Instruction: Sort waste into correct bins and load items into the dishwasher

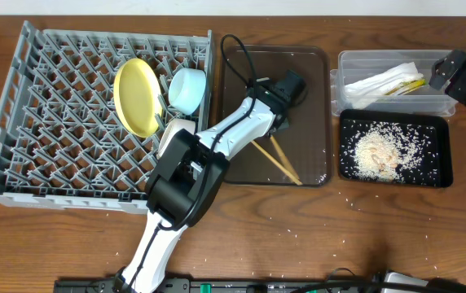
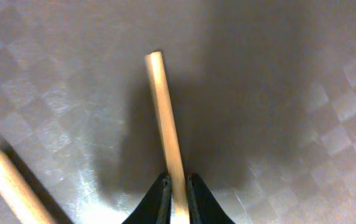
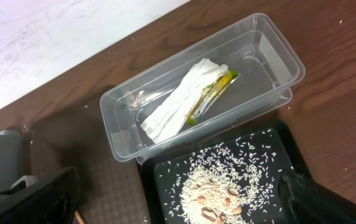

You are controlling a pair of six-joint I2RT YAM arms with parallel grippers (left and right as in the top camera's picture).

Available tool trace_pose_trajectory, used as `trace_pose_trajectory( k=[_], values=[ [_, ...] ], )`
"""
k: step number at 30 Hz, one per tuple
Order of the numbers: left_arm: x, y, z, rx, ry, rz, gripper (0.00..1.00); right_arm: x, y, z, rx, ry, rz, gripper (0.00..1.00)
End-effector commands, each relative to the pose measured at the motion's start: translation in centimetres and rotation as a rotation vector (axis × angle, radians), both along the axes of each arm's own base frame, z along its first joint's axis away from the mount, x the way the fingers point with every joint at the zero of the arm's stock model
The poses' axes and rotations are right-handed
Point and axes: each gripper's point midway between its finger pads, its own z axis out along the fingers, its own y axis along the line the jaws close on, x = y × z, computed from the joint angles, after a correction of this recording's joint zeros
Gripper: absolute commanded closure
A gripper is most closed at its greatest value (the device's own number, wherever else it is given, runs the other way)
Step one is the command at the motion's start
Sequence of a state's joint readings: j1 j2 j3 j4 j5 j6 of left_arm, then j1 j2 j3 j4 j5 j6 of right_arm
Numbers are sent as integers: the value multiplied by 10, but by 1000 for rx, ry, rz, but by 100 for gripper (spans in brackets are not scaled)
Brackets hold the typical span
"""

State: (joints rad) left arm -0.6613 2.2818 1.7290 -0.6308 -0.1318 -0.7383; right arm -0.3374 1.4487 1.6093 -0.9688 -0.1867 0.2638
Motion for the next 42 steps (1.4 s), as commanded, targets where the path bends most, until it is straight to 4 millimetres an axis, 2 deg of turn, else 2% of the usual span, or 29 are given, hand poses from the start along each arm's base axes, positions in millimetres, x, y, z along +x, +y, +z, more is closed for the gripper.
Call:
trace_pose_trajectory(
  k=[1, 9, 12, 17, 28, 32, 36, 39, 42],
  values=[
    [-24, -6, -30, 1, 118, -151, 89, 0, 0, 6, 7, -15, -8, 1],
    [-34, -16, -31, -20, 142, -198, 83, 0, 0, 6, 7, -15, -8, 1],
    [-28, -21, -29, -34, 114, -209, 83, 0, 0, 6, 7, -15, -8, 1],
    [-11, -28, -21, -72, 57, -204, 92, 0, 0, 6, 7, -15, -8, 1],
    [6, -41, 7, -111, -7, -209, 92, 0, 0, 6, 7, -15, -8, 1],
    [8, -41, 54, -134, -46, -219, 92, 0, 0, 6, 7, -15, -8, 1],
    [2, -24, 138, -130, -116, -290, 92, 0, 0, 6, 7, -15, -8, 1],
    [-12, 6, 199, -100, -174, -344, 93, 0, 0, 6, 7, -15, -8, 1],
    [-24, 56, 240, 7, -222, -322, 92, 0, 0, 6, 7, -15, -8, 1]
  ],
)
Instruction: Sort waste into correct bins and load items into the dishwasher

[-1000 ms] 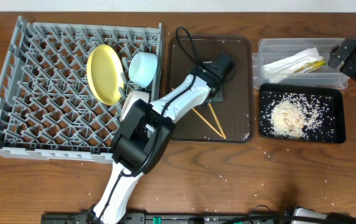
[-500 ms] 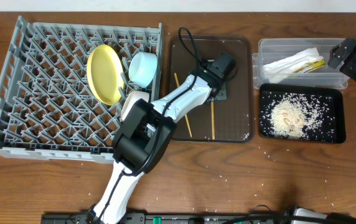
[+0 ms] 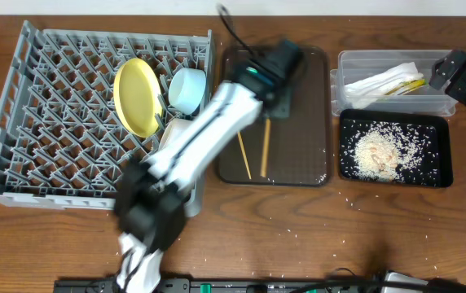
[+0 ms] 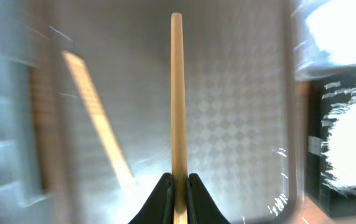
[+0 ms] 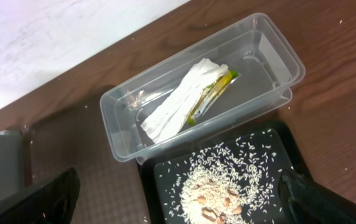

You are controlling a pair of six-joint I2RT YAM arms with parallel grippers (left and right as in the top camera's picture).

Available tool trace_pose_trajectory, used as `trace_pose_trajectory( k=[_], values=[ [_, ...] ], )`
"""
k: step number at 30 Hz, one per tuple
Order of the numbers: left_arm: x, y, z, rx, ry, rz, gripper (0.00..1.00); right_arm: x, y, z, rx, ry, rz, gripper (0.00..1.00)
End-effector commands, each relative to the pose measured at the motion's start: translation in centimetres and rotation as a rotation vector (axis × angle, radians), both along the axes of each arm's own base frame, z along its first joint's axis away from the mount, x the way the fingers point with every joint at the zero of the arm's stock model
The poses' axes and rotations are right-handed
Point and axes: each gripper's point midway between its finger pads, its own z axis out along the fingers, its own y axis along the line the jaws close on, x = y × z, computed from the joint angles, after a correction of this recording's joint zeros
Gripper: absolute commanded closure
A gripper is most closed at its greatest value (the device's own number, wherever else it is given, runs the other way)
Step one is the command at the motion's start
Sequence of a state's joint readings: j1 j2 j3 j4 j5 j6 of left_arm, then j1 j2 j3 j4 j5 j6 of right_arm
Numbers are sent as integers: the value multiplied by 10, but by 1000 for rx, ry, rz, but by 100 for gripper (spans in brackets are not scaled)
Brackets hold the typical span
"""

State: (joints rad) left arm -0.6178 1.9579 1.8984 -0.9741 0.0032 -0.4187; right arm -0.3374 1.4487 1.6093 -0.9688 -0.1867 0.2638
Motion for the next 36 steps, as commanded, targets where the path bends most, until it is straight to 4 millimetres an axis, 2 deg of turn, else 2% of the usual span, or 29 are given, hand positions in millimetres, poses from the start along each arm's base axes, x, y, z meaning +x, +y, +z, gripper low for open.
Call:
trace_pose_trajectory(
  k=[1, 4, 8, 16, 20, 22, 24, 25, 29, 32, 35, 36],
  values=[
    [-1, 60, 71, 109, -164, 6, 93, 0, 0, 6, 7, -15, -8, 1],
    [-8, 116, 85, 281, -174, 0, 93, 0, 0, 6, 7, -15, -8, 1],
    [-8, 167, 71, 404, -90, -23, 92, 0, 0, 6, 7, -15, -8, 1],
    [18, 234, 9, 453, 36, 105, 92, 0, 0, 6, 7, -15, -8, 1],
    [34, 261, -4, 451, 44, 172, 92, 0, 0, 6, 7, -15, -8, 1],
    [39, 269, -8, 448, 41, 194, 78, 0, 0, 6, 7, -15, -8, 1],
    [41, 272, -9, 446, 41, 202, 45, 0, 0, 6, 7, -15, -8, 1],
    [42, 270, -10, 438, 38, 200, 36, 0, 0, 6, 7, -15, -8, 1],
    [47, 258, -3, 423, 6, 179, 32, 0, 0, 6, 7, -15, -8, 1],
    [43, 239, 4, 405, -1, 160, 32, 0, 0, 6, 7, -15, -8, 1],
    [33, 199, 4, 294, 25, 158, 32, 0, 0, 6, 7, -15, -8, 1],
    [25, 176, 1, 216, 58, 161, 34, 0, 0, 6, 7, -15, -8, 1]
  ],
)
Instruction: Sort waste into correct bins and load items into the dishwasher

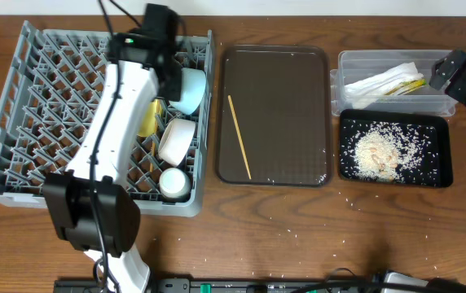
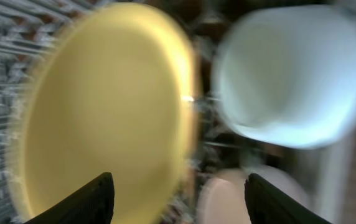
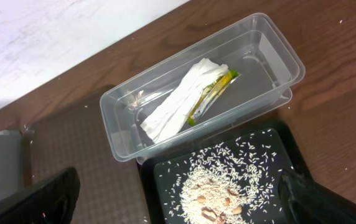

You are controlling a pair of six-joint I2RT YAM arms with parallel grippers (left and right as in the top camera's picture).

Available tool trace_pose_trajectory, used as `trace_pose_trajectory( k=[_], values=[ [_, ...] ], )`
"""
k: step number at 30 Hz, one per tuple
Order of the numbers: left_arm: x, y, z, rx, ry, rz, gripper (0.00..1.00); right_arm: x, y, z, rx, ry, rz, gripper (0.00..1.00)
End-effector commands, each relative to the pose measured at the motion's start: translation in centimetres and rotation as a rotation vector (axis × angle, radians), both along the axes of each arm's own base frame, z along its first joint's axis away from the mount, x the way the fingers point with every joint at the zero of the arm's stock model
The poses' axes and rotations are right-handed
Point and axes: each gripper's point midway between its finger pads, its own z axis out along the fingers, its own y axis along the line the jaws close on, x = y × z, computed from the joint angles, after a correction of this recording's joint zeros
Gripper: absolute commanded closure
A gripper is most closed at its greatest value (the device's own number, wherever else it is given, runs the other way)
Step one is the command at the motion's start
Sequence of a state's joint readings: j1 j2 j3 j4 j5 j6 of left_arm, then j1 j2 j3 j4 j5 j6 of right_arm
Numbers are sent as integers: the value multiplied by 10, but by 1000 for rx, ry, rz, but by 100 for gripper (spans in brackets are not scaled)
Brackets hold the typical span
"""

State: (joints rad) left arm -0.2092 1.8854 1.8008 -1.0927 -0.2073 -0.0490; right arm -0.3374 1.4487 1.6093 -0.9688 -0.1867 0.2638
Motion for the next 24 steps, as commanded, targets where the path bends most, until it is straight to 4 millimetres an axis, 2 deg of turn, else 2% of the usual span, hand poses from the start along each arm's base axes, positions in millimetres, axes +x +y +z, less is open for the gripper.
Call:
trace_pose_trajectory(
  k=[1, 2, 5, 11, 14, 19, 24],
  values=[
    [-11, -62, 5, -206, 11, 28, 36, 0, 0, 6, 7, -15, -8, 1],
    [-18, -79, 0, -245, 32, 40, 37, 0, 0, 6, 7, -15, -8, 1],
    [-32, -106, -18, -257, 64, 109, 38, 0, 0, 6, 7, -15, -8, 1],
    [-47, -145, -73, -217, 151, 169, 38, 0, 0, 6, 7, -15, -8, 1],
    [-43, -154, -101, -199, 179, 170, 38, 0, 0, 6, 7, -15, -8, 1],
    [-29, -155, -140, -198, 195, 201, 42, 0, 0, 6, 7, -15, -8, 1],
    [-23, -167, -165, -237, 215, 194, 45, 0, 0, 6, 7, -15, -8, 1]
  ],
)
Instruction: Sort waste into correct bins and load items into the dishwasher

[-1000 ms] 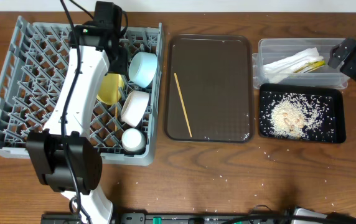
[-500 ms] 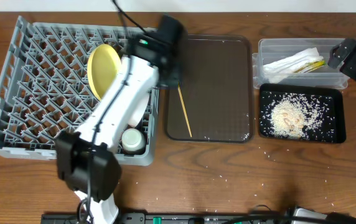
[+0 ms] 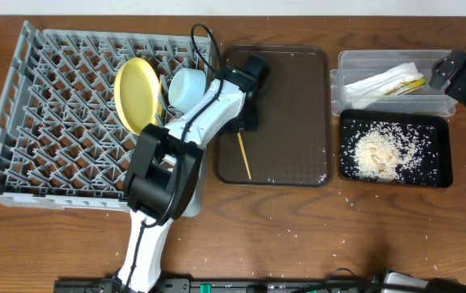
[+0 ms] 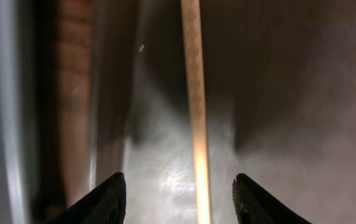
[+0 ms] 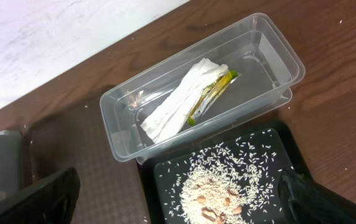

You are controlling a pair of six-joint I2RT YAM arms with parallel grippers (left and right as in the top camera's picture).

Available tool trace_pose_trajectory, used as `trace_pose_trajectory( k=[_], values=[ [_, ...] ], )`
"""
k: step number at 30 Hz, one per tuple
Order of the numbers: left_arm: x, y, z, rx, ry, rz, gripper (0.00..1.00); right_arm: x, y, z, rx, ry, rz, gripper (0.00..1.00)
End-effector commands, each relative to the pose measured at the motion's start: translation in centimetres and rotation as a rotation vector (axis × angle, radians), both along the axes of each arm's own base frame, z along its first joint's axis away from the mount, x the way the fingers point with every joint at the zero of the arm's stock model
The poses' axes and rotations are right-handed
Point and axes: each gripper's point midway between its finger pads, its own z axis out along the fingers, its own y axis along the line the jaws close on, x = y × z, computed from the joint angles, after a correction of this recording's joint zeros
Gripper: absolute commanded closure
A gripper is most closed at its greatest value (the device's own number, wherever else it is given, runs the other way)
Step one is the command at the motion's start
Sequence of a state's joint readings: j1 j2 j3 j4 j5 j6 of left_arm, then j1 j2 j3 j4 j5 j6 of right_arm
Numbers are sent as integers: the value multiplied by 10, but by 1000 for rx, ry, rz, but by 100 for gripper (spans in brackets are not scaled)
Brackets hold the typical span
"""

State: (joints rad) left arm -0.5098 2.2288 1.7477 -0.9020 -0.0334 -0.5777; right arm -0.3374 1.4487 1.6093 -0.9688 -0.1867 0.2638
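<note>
One wooden chopstick (image 3: 243,156) lies on the brown tray (image 3: 298,98). My left gripper (image 3: 245,122) hangs just above its far end, open. In the left wrist view the chopstick (image 4: 192,87) runs lengthwise between the spread fingers of the left gripper (image 4: 182,202), nearer the right one, untouched. The grey dish rack (image 3: 46,122) holds a yellow plate (image 3: 138,95) and a light blue bowl (image 3: 188,85). My right gripper (image 3: 459,72) (image 5: 178,202) is open and empty at the far right.
A clear bin (image 5: 203,93) holds a white napkin and a yellow-green packet. In front of it a black tray (image 5: 271,162) carries a heap of rice with scraps. Loose rice grains dot the table (image 3: 339,236) near the front.
My left gripper has moved from over the rack, by the yellow plate and blue bowl, back to the brown tray. It now stands open astride the remaining chopstick. The right arm is unchanged.
At first my left gripper was shut on one of two chopsticks on the brown tray. Then it held that chopstick raised over the tray. Later it was open over the rack, one chopstick left on the tray. Now it is open over that chopstick.
</note>
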Motion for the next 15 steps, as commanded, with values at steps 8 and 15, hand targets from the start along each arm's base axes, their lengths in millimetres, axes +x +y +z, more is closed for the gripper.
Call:
trace_pose_trajectory(
  k=[8, 15],
  values=[
    [-6, -3, -32, -3, 56, 46, 52, 0, 0, 6, 7, -15, -8, 1],
    [-15, -3, -52, -5, 99, 108, 87, 0, 0, 6, 7, -15, -8, 1]
  ],
)
